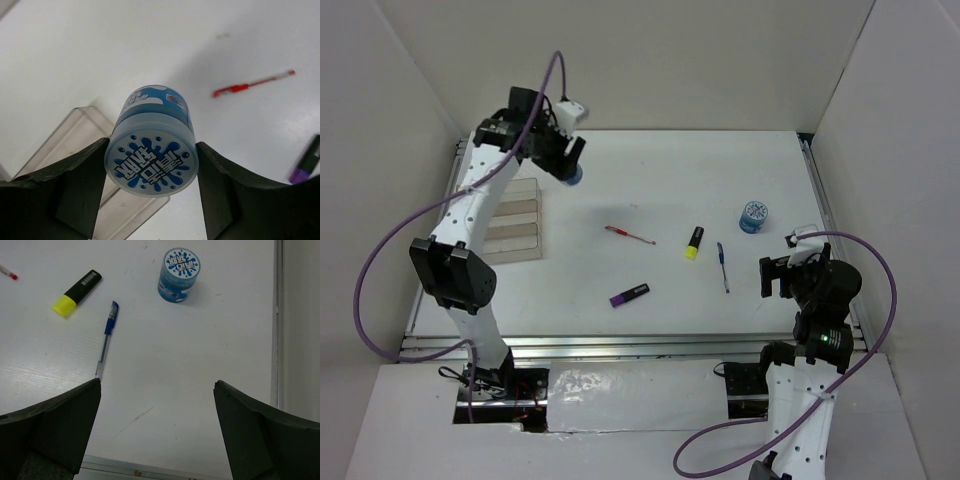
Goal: Sort the stationery into containers
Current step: Place the stationery in the storage box.
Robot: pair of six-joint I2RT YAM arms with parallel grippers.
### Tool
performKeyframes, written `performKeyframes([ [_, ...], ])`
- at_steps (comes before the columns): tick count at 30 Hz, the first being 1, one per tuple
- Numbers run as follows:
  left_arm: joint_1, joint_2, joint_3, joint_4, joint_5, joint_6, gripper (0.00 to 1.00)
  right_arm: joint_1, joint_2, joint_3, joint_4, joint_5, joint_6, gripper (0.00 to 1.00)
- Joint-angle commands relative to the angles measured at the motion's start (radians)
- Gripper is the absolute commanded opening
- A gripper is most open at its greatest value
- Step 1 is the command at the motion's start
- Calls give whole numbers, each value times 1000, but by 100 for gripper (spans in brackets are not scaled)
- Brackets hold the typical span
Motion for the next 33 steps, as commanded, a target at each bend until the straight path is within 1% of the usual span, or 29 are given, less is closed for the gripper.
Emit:
performKeyframes([
  [1,150,97,171,-102,-21,-35,9,-7,4,-1,-9,-3,-12,100],
  [3,203,128,212,-113,-24,-38,7,-7,4,0,-9,-3,-12,100],
  [4,265,154,238,-113,-23,-43,7,-7,3,-1,-9,-3,-12,100],
  [6,318,176,254,-103,-20,-48,6,-6,3,-1,-9,-2,-12,100],
  [7,374,196,262,-89,-14,-60,5,-6,6,0,-9,-3,-12,100],
  [12,513,254,275,-44,0,-95,2,-6,6,-1,-9,-3,-14,100],
  [18,559,331,295,-26,-24,-80,1,-6,11,-1,-7,-3,-14,100],
  [33,560,403,226,59,-115,-55,2,-7,11,-3,-6,0,-14,100],
])
